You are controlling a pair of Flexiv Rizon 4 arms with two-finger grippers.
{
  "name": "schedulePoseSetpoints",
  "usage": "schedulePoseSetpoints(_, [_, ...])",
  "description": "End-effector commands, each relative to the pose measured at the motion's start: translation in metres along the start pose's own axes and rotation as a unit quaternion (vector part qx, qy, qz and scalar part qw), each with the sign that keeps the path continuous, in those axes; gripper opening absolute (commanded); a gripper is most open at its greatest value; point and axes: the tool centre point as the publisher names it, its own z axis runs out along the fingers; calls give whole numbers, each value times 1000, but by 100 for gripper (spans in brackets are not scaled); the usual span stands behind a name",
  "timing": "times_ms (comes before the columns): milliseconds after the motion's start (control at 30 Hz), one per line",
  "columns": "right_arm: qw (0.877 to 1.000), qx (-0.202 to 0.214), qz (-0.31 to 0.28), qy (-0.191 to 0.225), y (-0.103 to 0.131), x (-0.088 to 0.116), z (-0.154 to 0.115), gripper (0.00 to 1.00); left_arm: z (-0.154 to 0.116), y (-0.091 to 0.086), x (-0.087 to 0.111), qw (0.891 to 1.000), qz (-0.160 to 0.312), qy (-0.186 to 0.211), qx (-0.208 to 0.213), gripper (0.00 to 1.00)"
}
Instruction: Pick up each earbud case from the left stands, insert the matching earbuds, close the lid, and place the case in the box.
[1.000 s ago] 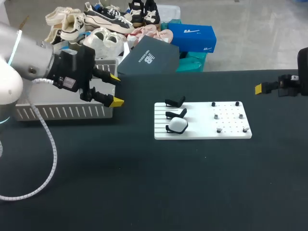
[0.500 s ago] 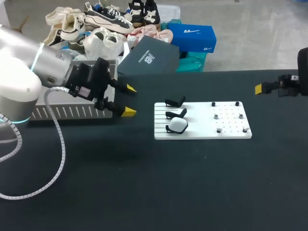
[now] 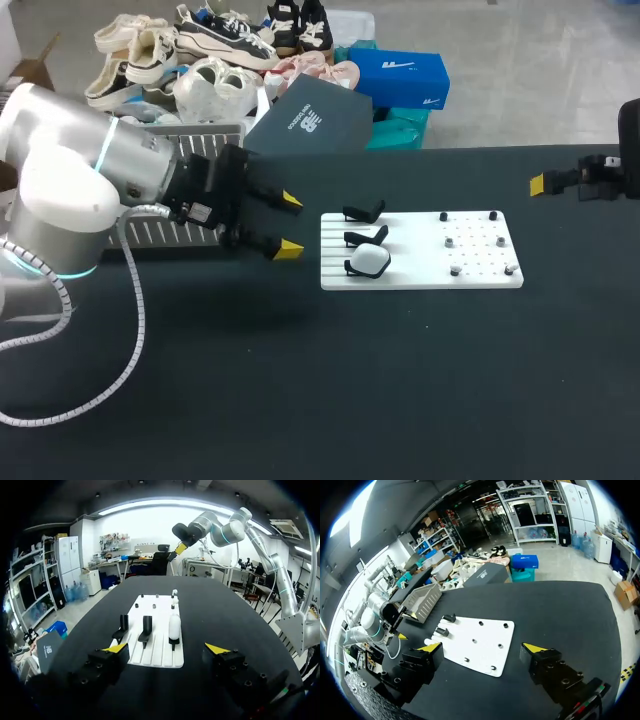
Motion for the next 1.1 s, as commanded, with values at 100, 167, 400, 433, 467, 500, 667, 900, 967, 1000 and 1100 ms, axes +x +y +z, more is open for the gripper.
schedulePoseSetpoints(100, [1000, -2, -1, 0, -1, 0, 0, 100, 16, -6, 5, 1000, 9, -9, -15, 85])
schedulePoseSetpoints(167, [1000, -2, -1, 0, -1, 0, 0, 100, 20, -5, 5, 1000, 9, -9, -12, 81])
schedulePoseSetpoints(400, [1000, -2, -1, 0, -1, 0, 0, 100, 32, -2, 3, 1000, -13, -4, 10, 82])
schedulePoseSetpoints(433, [1000, -2, -1, 0, -1, 0, 0, 100, 34, -2, 3, 1000, -13, -4, 11, 82])
schedulePoseSetpoints(467, [1000, -2, -1, 0, -1, 0, 0, 100, 36, -3, 3, 1000, -13, -2, 13, 81])
schedulePoseSetpoints(500, [1000, -2, -1, 0, -1, 0, 0, 100, 39, -3, 4, 1000, -14, -2, 16, 82])
schedulePoseSetpoints(667, [1000, -2, -1, 0, -1, 0, 0, 100, 51, -4, 2, 1000, -19, -4, 24, 80])
schedulePoseSetpoints(900, [1000, -2, -1, 0, -1, 0, 0, 100, 62, -5, 0, 999, -28, -11, 32, 70])
schedulePoseSetpoints(967, [1000, -2, -1, 0, -1, 0, 0, 100, 63, -7, -1, 999, -30, -12, 34, 70])
schedulePoseSetpoints(1000, [1000, -2, -1, 0, -1, 0, 0, 100, 64, -8, -1, 999, -32, -13, 36, 70])
schedulePoseSetpoints(1100, [1000, -2, -1, 0, -1, 0, 0, 100, 66, -11, 0, 999, -32, -14, 39, 69])
